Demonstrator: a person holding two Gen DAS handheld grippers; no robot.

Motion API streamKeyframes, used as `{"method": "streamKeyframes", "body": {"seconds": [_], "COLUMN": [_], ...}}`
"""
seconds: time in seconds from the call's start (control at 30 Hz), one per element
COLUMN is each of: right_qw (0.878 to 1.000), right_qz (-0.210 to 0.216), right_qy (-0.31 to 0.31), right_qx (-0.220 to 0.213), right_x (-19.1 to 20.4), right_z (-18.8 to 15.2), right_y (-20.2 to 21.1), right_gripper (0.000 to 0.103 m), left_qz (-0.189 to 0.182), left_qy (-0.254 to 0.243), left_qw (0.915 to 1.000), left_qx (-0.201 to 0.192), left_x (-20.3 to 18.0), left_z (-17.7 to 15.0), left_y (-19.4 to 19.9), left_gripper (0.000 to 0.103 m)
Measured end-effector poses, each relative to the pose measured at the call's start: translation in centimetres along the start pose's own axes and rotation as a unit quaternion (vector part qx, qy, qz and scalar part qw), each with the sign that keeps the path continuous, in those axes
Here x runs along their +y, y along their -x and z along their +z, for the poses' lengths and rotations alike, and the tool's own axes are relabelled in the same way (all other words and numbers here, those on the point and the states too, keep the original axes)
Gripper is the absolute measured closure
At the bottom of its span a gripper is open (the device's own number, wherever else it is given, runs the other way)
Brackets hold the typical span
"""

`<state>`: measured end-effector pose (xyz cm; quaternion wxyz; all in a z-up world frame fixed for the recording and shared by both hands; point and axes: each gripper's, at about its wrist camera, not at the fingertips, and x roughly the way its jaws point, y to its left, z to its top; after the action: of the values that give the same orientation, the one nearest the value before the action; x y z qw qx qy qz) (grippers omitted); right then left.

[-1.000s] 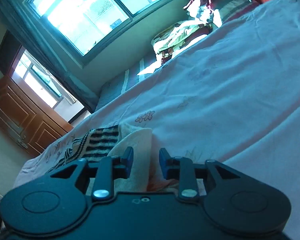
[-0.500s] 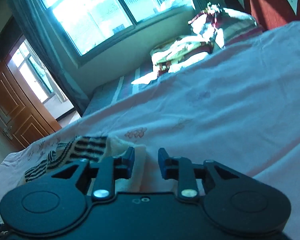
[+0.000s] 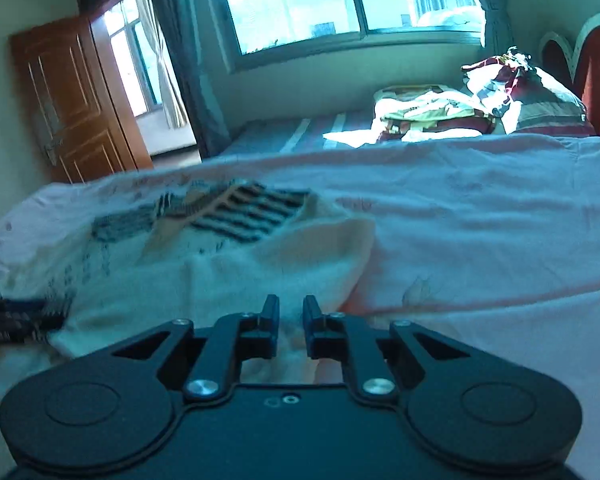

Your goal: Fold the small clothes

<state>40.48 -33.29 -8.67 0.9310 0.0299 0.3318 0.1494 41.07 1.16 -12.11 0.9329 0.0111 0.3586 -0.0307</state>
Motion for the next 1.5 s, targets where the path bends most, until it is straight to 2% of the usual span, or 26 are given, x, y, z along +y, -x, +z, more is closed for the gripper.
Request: {"method": "streamKeyframes", "body": {"seconds": [0.07, 0.1, 0.2, 0.3, 0.4, 0.43, 0.47, 0.5, 0.53, 0.63, 0.73, 0.8, 0.83, 0.87, 1.0, 1.07, 1.1, 1.13, 1.2, 1.23, 1.27, 1.3, 1.33, 1.37, 1.43, 1.5], "right_qw": [1.0, 1.0, 0.999, 0.997, 0.998, 0.998, 0.998, 0.998, 0.998, 0.999, 0.999, 0.999, 0.998, 0.997, 0.997, 0.998, 0.998, 0.998, 0.998, 0.999, 0.999, 0.998, 0.998, 0.998, 0.998, 1.0], "right_qz": [-0.009, -0.007, -0.013, -0.044, -0.04, -0.052, -0.054, -0.058, -0.058, -0.033, 0.001, -0.009, -0.026, -0.032, 0.008, 0.02, 0.011, 0.001, -0.012, -0.008, 0.0, 0.006, 0.004, -0.005, -0.021, -0.005], "right_qy": [0.008, -0.001, -0.011, -0.027, -0.026, -0.02, -0.013, -0.008, -0.008, -0.003, 0.012, 0.039, 0.059, 0.066, 0.05, 0.061, 0.061, 0.06, 0.055, 0.049, 0.044, 0.047, 0.055, 0.059, 0.054, 0.017], "right_qx": [-0.008, -0.006, -0.049, -0.056, -0.03, 0.005, -0.002, 0.004, -0.004, -0.041, -0.034, 0.014, -0.003, -0.004, -0.05, -0.029, 0.0, -0.001, -0.002, -0.012, -0.03, -0.035, -0.016, 0.02, 0.015, -0.012], "right_x": [0.3, 0.2, -0.3, -1.3, -2.2, -2.6, -2.7, -2.5, -2.0, -0.3, 1.5, 2.3, 3.0, 3.4, 5.6, 6.9, 7.2, 7.4, 8.2, 8.4, 8.9, 9.3, 9.7, 10.1, 10.9, 10.9], "right_z": [-0.7, -0.2, 2.0, 4.6, 5.9, 5.7, 5.5, 5.7, 5.7, 4.4, 1.2, -1.0, -1.6, -1.5, -1.3, -2.4, -3.0, -3.5, -3.1, -2.7, -2.6, -2.6, -2.8, -3.3, -3.2, -2.3], "right_y": [-0.2, -0.2, -0.3, -2.7, -5.8, -7.5, -7.7, -7.5, -6.6, -2.7, 0.7, 0.0, 0.3, 0.6, 3.4, 2.7, 1.6, 1.0, 1.6, 2.1, 2.9, 3.0, 2.4, 1.1, 1.2, 2.6], "right_gripper": [0.091, 0.09, 0.088, 0.09, 0.094, 0.096, 0.096, 0.096, 0.09, 0.086, 0.09, 0.093, 0.093, 0.087, 0.085, 0.087, 0.087, 0.085, 0.083, 0.082, 0.081, 0.081, 0.081, 0.08, 0.078, 0.079], "left_qz": [0.007, 0.016, 0.003, 0.021, 0.038, 0.04, 0.04, 0.045, 0.047, 0.029, 0.027, 0.039, 0.046, 0.043, 0.011, 0.002, -0.001, -0.004, 0.013, 0.016, 0.022, 0.023, 0.006, -0.004, 0.001, -0.007], "left_qy": [-0.002, -0.006, -0.014, -0.007, -0.001, 0.007, 0.013, 0.014, 0.012, 0.021, -0.002, -0.001, 0.003, 0.007, -0.001, 0.006, 0.017, 0.016, 0.033, 0.042, 0.045, 0.049, 0.056, 0.047, 0.067, 0.097], "left_qw": [1.0, 0.9998, 0.9993, 0.9996, 0.9992, 0.9992, 0.9991, 0.9989, 0.9988, 0.9992, 0.9996, 0.9992, 0.9989, 0.9989, 0.9985, 0.9999, 0.9995, 0.9995, 0.9988, 0.9974, 0.997, 0.9981, 0.9984, 0.9988, 0.9977, 0.9941], "left_qx": [0.003, -0.004, -0.035, -0.016, 0.008, 0.006, 0.009, 0.006, -0.008, -0.018, -0.001, -0.005, -0.004, -0.015, -0.053, -0.013, -0.026, -0.026, -0.032, -0.056, -0.059, -0.031, 0.005, -0.012, -0.015, -0.048], "left_x": [-0.2, -0.6, -2.2, -3.1, -3.2, -3.0, -2.8, -2.8, -2.7, -2.0, -1.6, -1.7, -2.0, -2.3, -4.4, -4.9, -4.7, -4.5, -3.8, -3.1, -2.4, -1.7, -0.7, -0.3, 1.0, 3.4], "left_z": [0.4, 0.8, 2.3, 3.1, 2.6, 2.6, 2.7, 2.8, 2.7, 2.1, 0.4, 0.4, 0.7, 0.7, -0.4, -1.3, -1.8, -1.8, -1.1, -1.1, -1.2, -1.4, -1.6, -1.9, -1.7, -2.3], "left_y": [0.3, 0.7, 1.2, -0.6, -2.4, -2.4, -2.2, -1.7, -1.1, 0.0, -0.4, 0.0, 0.3, 1.0, 3.0, 1.7, 1.8, 1.6, 2.6, 3.4, 3.6, 2.9, 1.6, 1.8, 3.0, 5.2], "left_gripper": [0.04, 0.04, 0.04, 0.04, 0.038, 0.034, 0.034, 0.034, 0.034, 0.034, 0.033, 0.032, 0.032, 0.032, 0.032, 0.031, 0.03, 0.029, 0.029, 0.029, 0.029, 0.029, 0.028, 0.027, 0.028, 0.027]}}
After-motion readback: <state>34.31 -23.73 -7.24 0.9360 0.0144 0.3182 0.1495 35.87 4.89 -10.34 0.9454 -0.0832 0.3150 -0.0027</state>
